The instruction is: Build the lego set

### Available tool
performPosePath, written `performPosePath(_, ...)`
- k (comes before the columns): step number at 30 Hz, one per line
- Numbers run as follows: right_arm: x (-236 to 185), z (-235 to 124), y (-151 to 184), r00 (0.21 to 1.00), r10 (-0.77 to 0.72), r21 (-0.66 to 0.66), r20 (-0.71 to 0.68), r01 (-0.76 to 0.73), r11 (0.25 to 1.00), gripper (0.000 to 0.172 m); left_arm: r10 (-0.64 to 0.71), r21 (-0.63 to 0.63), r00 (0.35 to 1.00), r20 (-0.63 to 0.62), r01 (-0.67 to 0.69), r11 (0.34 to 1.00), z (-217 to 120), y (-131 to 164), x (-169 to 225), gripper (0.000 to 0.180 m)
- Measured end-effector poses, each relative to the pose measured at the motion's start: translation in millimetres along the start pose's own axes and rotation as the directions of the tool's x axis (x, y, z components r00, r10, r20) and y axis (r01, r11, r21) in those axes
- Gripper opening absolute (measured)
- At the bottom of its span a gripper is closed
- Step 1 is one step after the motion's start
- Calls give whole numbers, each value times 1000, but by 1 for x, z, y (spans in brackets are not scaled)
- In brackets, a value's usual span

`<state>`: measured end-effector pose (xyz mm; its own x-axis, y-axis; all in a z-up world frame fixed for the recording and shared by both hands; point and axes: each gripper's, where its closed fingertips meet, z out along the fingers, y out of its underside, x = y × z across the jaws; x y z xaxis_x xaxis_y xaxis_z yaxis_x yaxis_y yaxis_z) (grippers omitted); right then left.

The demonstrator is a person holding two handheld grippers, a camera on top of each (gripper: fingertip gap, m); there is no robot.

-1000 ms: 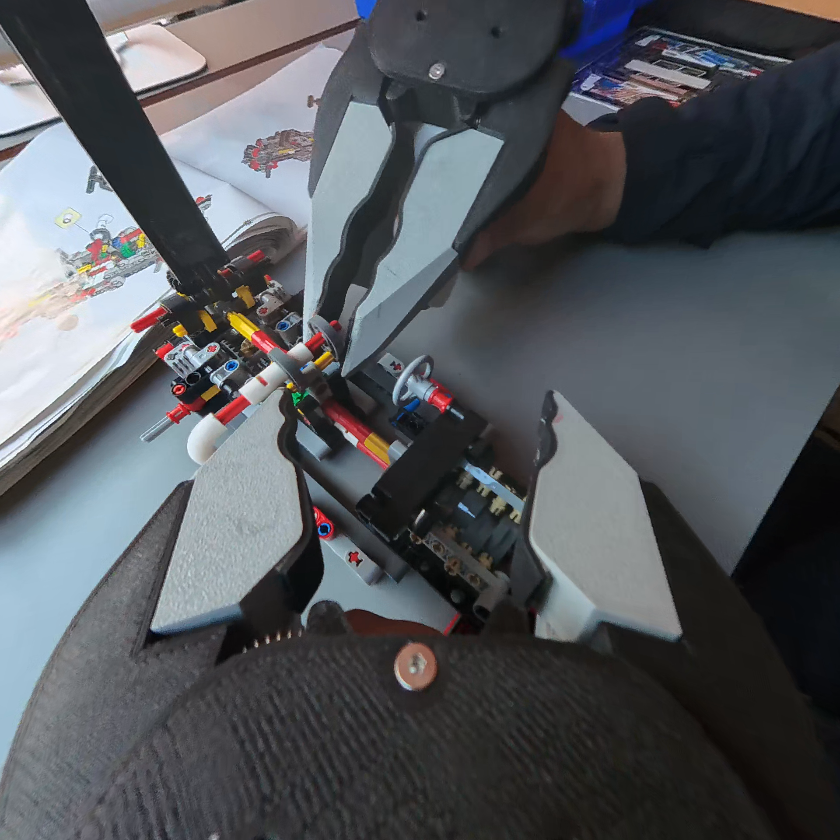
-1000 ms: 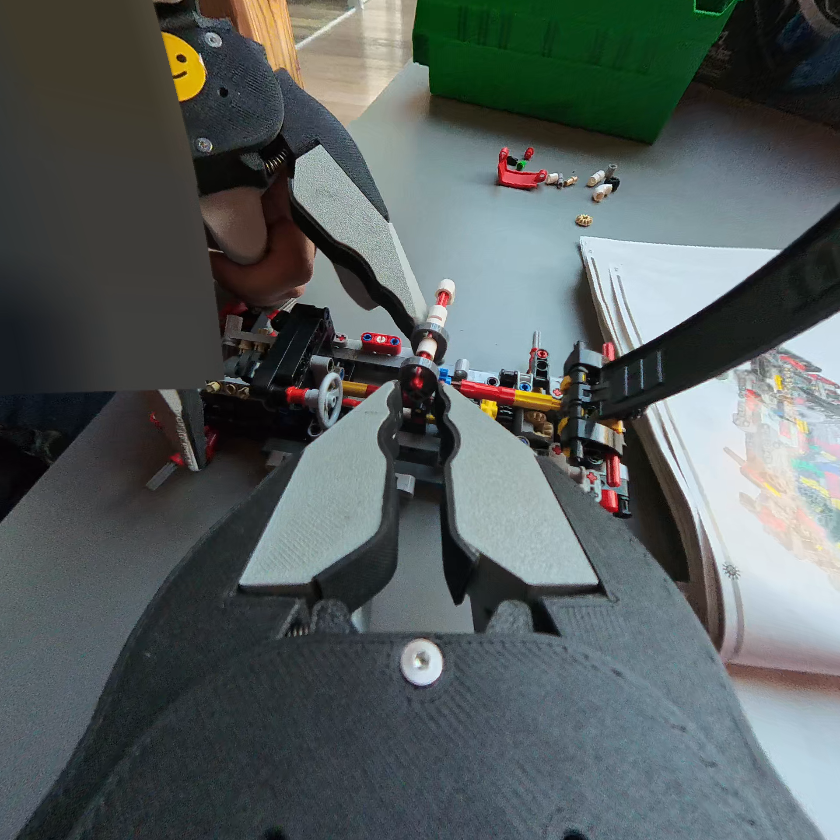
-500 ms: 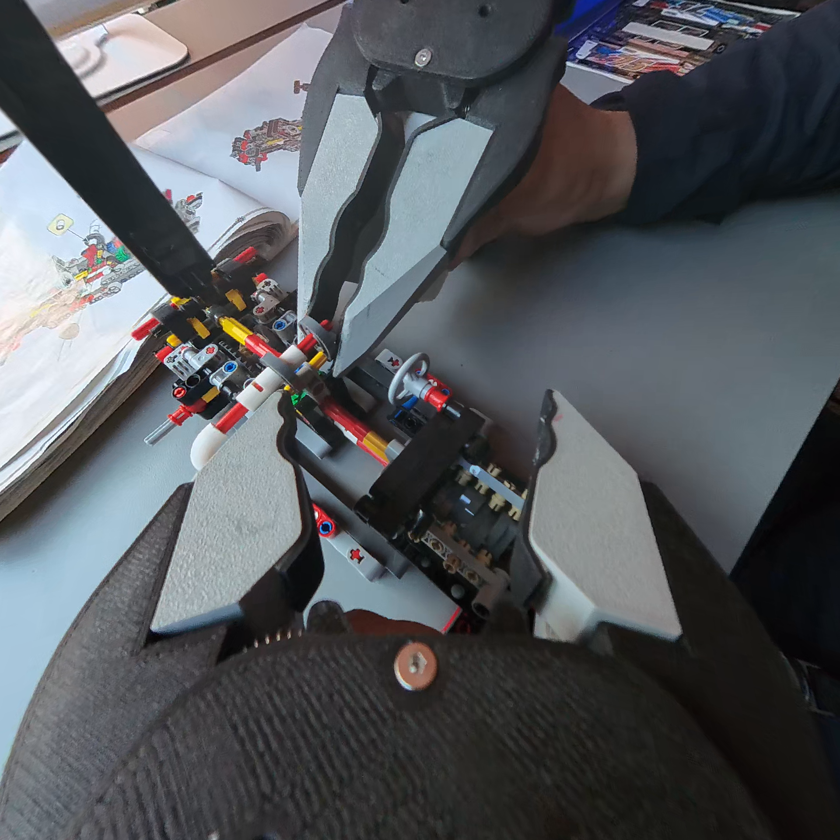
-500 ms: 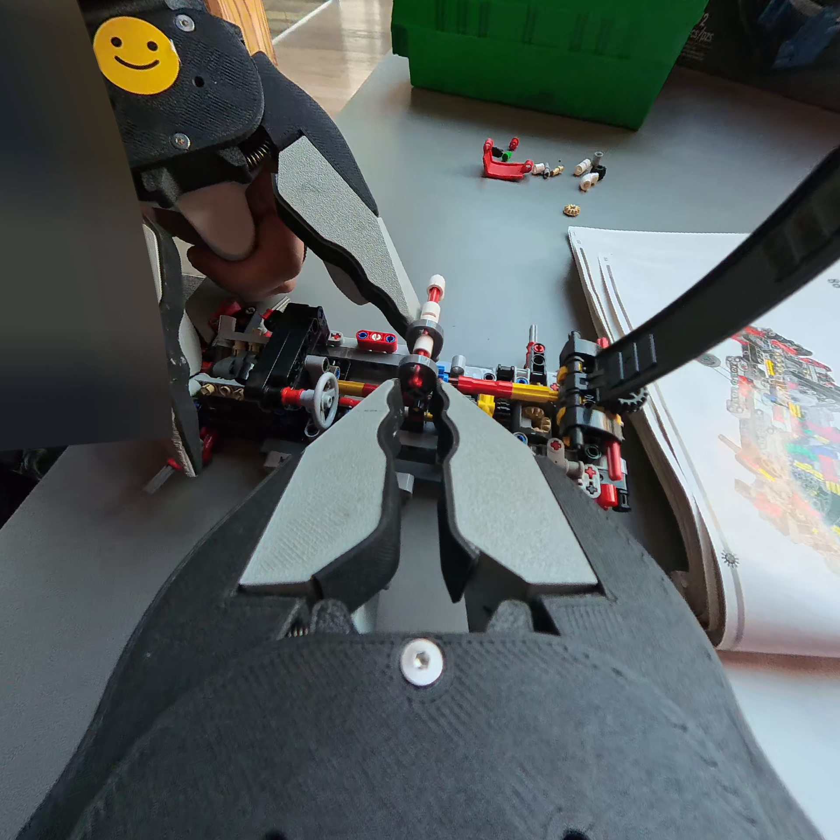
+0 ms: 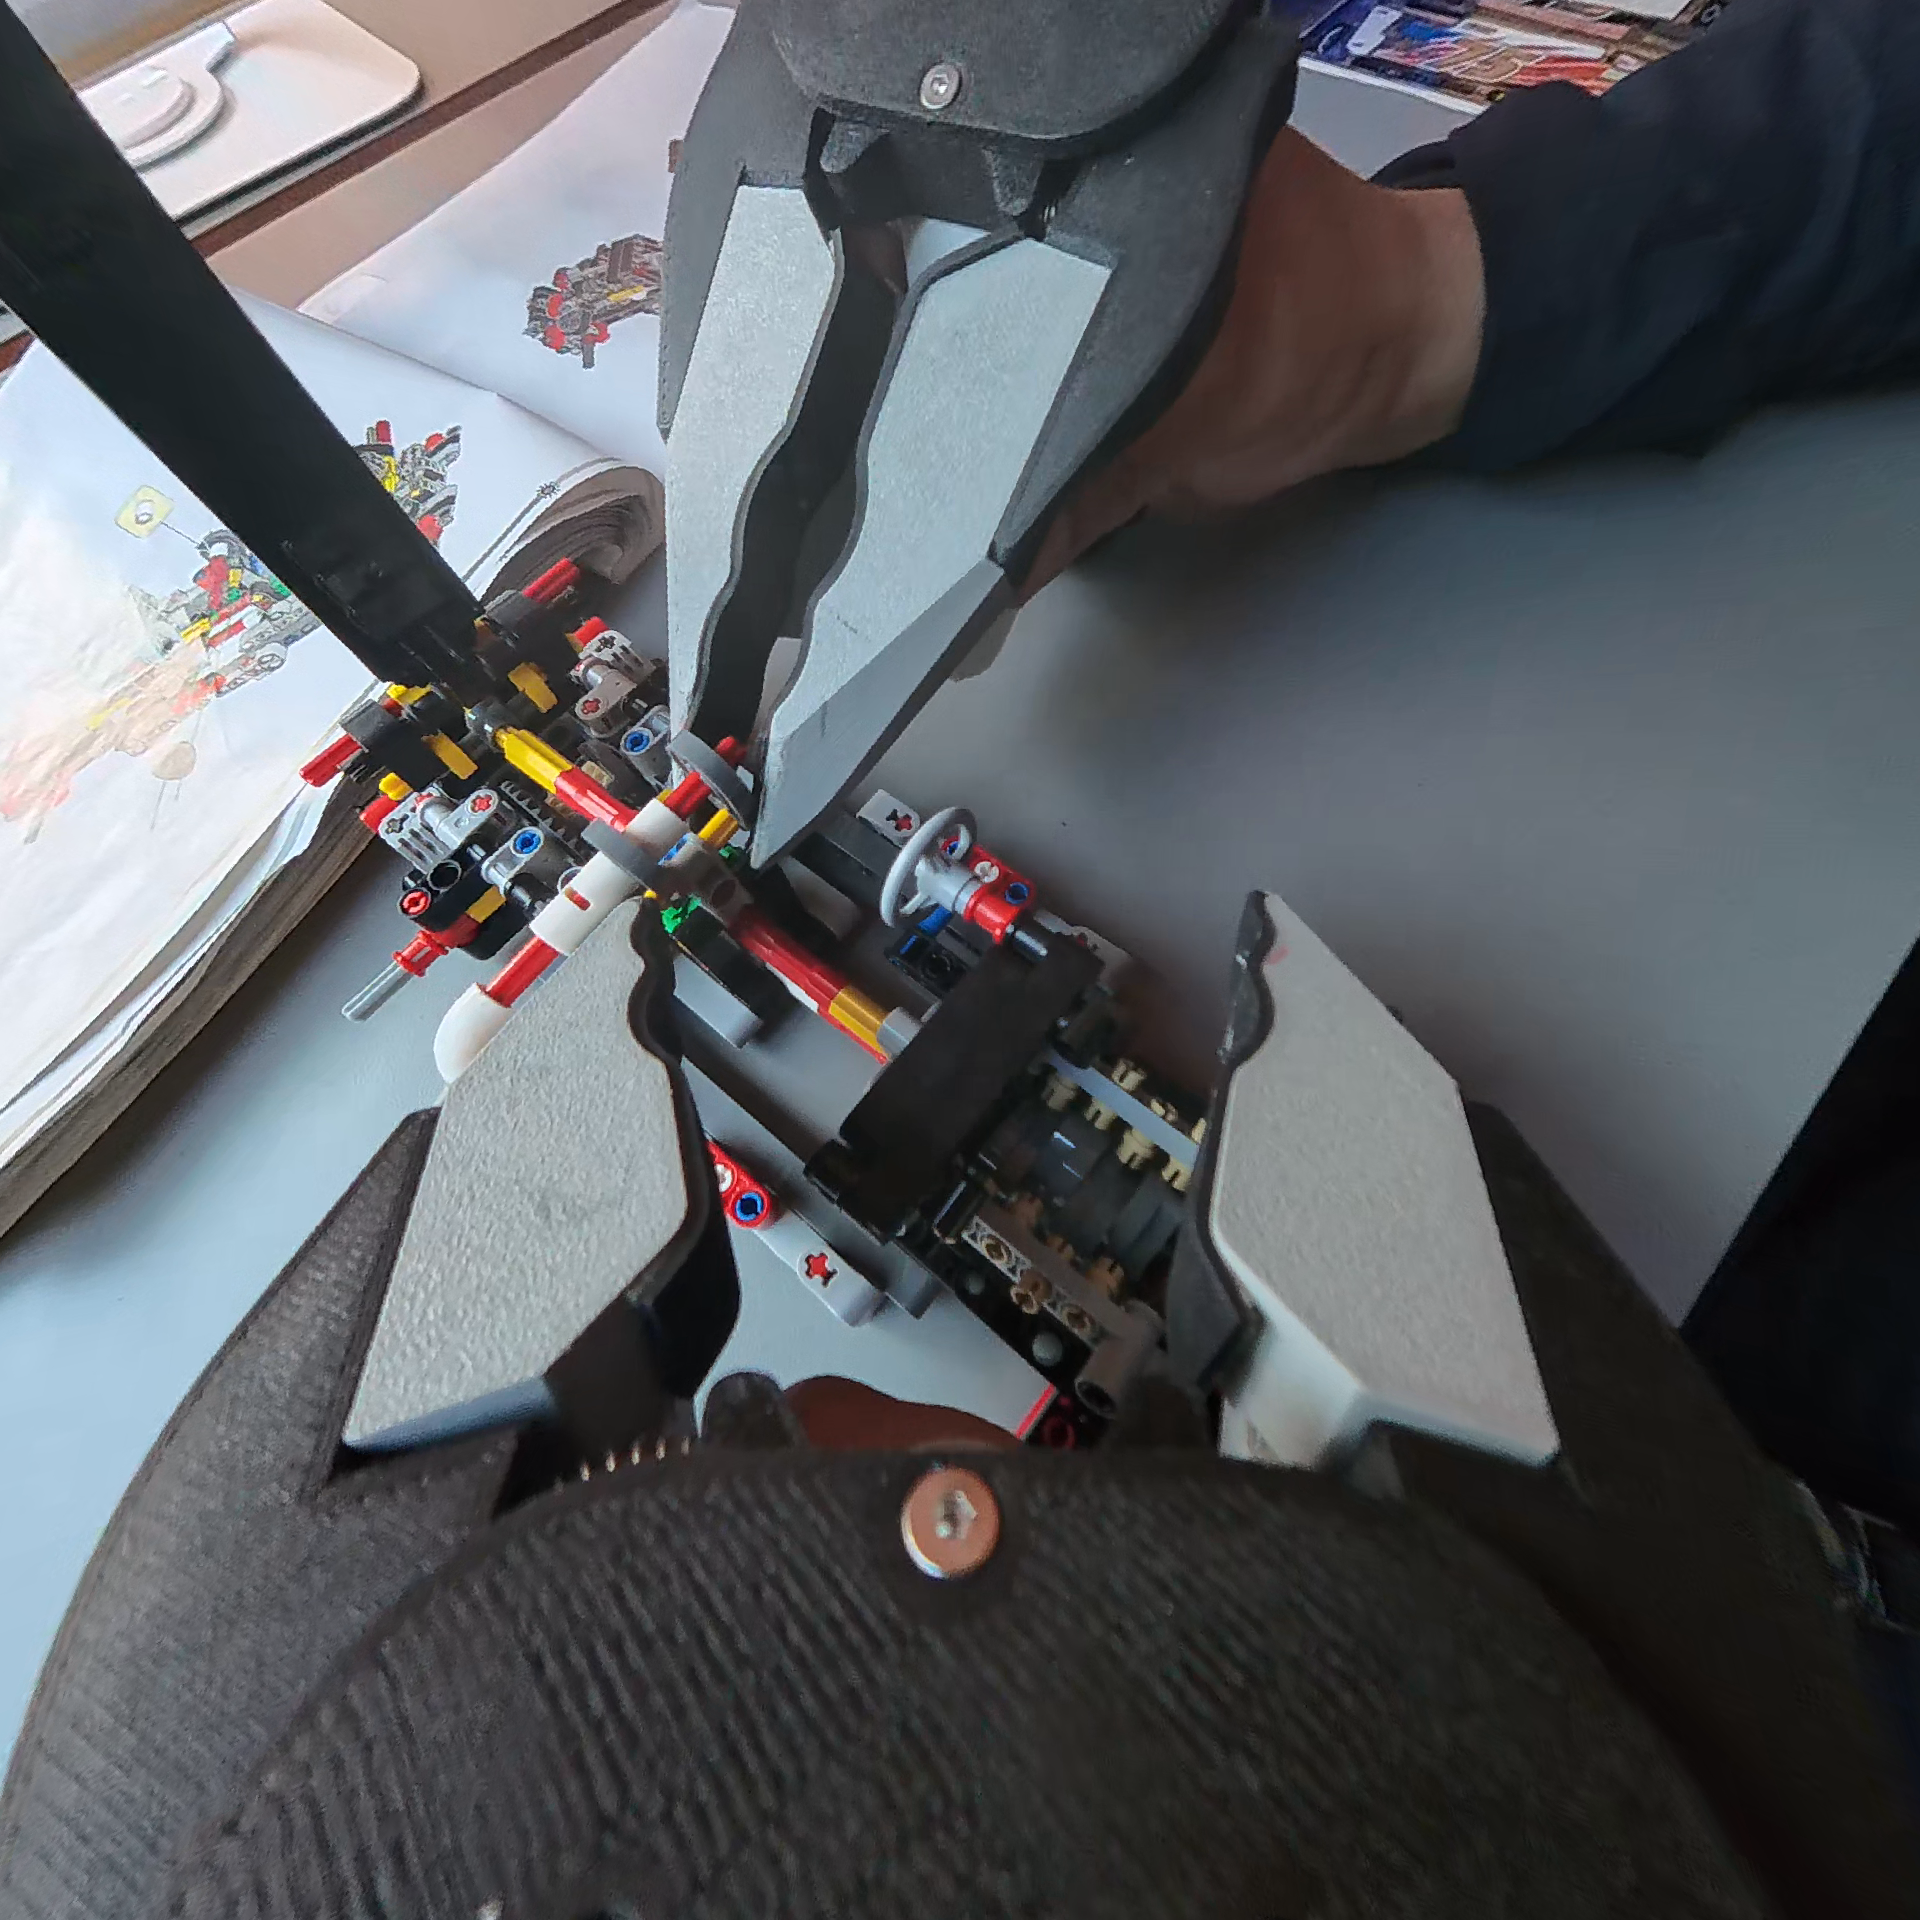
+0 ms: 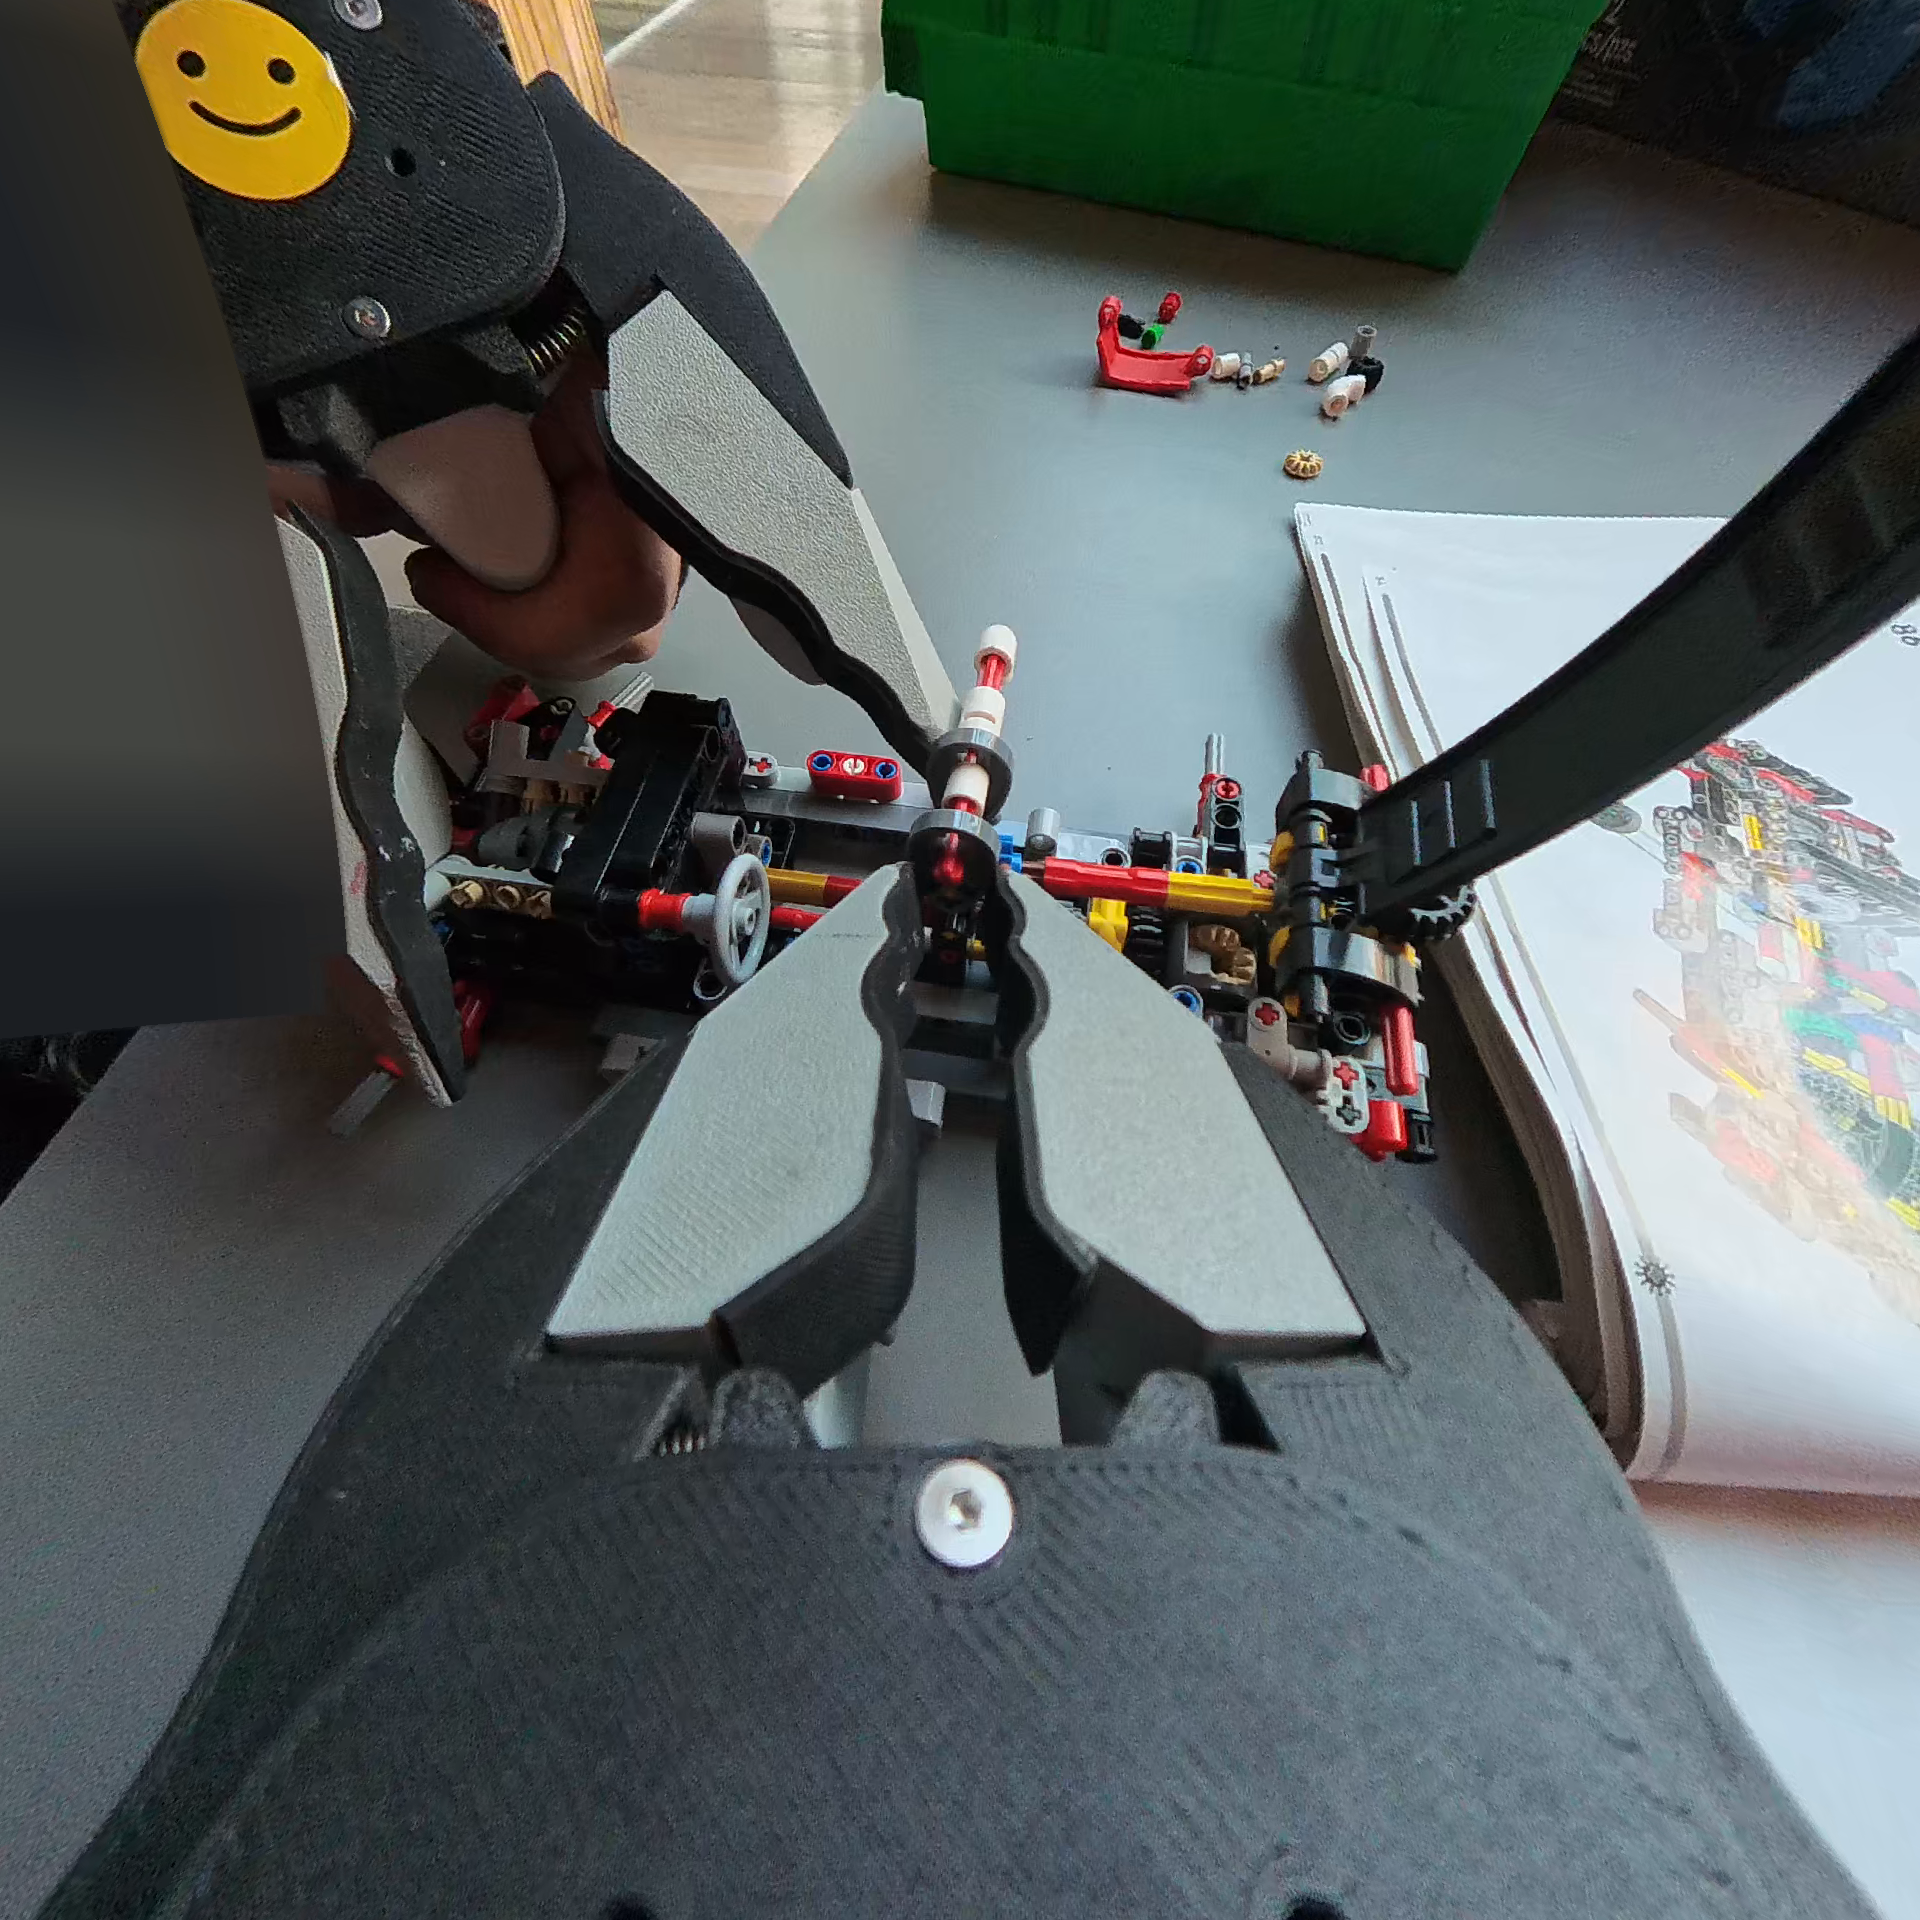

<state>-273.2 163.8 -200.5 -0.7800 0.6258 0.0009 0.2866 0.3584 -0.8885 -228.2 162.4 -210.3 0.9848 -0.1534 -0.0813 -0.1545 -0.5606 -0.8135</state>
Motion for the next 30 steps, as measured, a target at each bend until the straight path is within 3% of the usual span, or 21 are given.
performPosePath(30,4,0,1,1000,11,9,-8,-11,1000,10,19,-41,1000,19,-18,999,4,-1,-3,102)
